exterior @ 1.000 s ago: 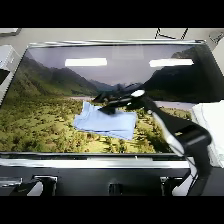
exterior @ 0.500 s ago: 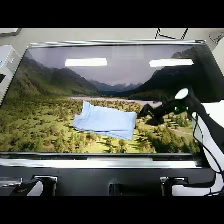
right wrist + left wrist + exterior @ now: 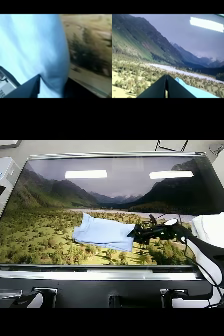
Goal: Fold the clothes and pants, and hang the long-sleeved shirts on hangers.
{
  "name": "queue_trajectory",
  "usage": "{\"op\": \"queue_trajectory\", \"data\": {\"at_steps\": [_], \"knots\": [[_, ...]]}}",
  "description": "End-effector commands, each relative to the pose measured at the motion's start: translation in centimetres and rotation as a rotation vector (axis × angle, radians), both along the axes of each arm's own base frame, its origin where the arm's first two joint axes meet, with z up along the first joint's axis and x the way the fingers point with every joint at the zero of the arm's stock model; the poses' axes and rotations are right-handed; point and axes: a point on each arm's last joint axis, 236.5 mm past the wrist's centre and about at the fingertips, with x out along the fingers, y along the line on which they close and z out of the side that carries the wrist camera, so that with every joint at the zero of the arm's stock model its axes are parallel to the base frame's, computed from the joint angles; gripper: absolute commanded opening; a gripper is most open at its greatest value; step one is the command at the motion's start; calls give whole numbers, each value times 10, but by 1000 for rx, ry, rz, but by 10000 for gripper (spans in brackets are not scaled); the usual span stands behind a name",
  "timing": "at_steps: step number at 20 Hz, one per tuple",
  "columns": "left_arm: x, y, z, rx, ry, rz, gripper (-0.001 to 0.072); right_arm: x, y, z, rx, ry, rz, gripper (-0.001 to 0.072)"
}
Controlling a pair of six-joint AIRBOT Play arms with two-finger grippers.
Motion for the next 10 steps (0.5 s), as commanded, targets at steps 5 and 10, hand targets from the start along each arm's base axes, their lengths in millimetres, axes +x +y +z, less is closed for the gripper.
{"op": "queue_trajectory", "data": {"at_steps": [5,10], "knots": [[0,0,0,-3,-1,1,23,41,-2,86,230,-166,49,41],[0,0,1,0,-4,1,23,105,-135,204,-8,-379,-132,41]]}}
